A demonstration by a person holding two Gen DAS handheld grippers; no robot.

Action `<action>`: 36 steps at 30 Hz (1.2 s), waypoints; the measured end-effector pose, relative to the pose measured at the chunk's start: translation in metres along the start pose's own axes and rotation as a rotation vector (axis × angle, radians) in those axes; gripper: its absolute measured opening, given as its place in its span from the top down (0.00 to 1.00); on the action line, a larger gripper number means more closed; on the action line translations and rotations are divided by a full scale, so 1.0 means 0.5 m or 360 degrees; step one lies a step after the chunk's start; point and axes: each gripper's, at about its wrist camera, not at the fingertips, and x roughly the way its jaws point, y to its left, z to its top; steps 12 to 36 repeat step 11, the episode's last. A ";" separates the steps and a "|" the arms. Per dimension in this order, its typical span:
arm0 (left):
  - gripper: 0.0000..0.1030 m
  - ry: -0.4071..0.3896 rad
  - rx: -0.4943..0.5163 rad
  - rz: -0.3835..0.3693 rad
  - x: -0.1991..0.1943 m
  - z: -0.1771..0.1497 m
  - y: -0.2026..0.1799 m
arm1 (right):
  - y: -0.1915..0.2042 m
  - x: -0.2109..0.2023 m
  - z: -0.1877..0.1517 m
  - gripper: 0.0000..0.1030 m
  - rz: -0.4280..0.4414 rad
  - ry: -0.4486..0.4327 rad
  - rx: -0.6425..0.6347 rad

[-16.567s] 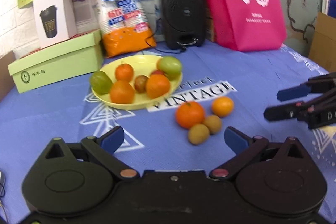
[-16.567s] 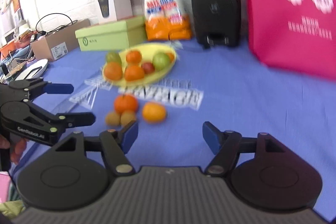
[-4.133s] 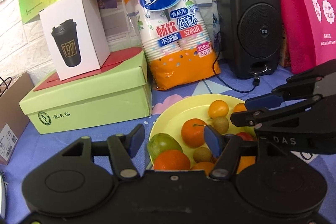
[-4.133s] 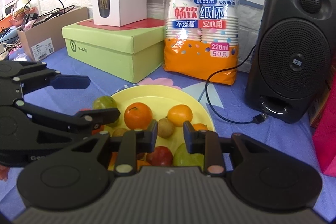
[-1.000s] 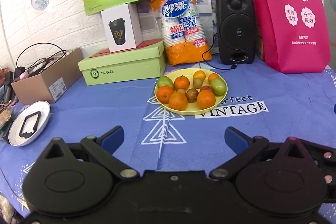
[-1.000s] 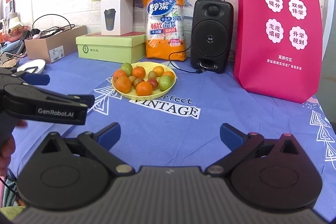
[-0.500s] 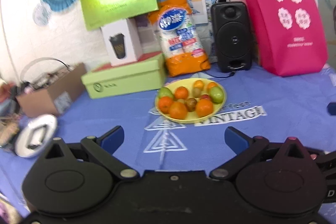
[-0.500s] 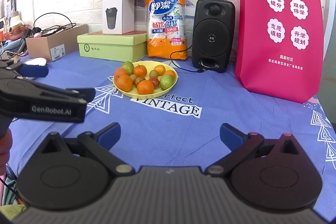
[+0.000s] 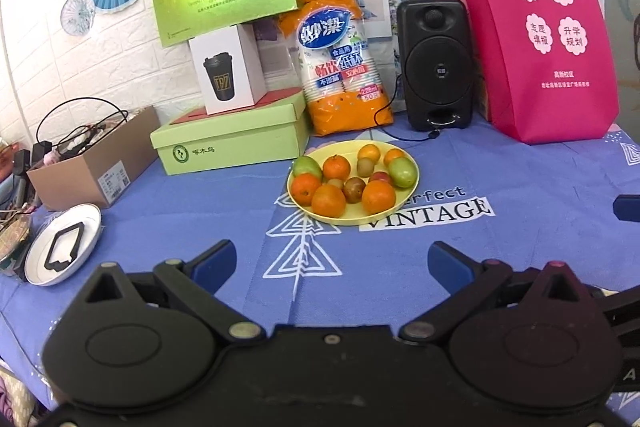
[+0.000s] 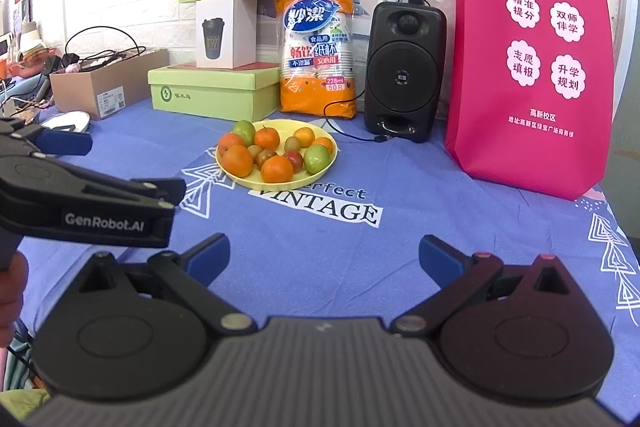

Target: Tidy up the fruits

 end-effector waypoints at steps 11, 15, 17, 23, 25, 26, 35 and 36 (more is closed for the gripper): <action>0.00 -0.0008 -0.0041 -0.0048 -0.017 -0.004 0.005 | 0.003 -0.011 0.000 0.00 -0.0015 -0.0011 -0.0005; 0.00 -0.0008 -0.0041 -0.0048 -0.017 -0.004 0.005 | 0.003 -0.011 0.000 0.00 -0.0015 -0.0011 -0.0005; 0.00 -0.0008 -0.0041 -0.0048 -0.017 -0.004 0.005 | 0.003 -0.011 0.000 0.00 -0.0015 -0.0011 -0.0005; 0.00 -0.0008 -0.0041 -0.0048 -0.017 -0.004 0.005 | 0.003 -0.011 0.000 0.00 -0.0015 -0.0011 -0.0005; 0.00 -0.0008 -0.0041 -0.0048 -0.017 -0.004 0.005 | 0.003 -0.011 0.000 0.00 -0.0015 -0.0011 -0.0005; 0.00 -0.0008 -0.0041 -0.0048 -0.017 -0.004 0.005 | 0.003 -0.011 0.000 0.00 -0.0015 -0.0011 -0.0005; 0.00 -0.0008 -0.0041 -0.0048 -0.017 -0.004 0.005 | 0.003 -0.011 0.000 0.00 -0.0015 -0.0011 -0.0005; 0.00 -0.0008 -0.0041 -0.0048 -0.017 -0.004 0.005 | 0.003 -0.011 0.000 0.00 -0.0015 -0.0011 -0.0005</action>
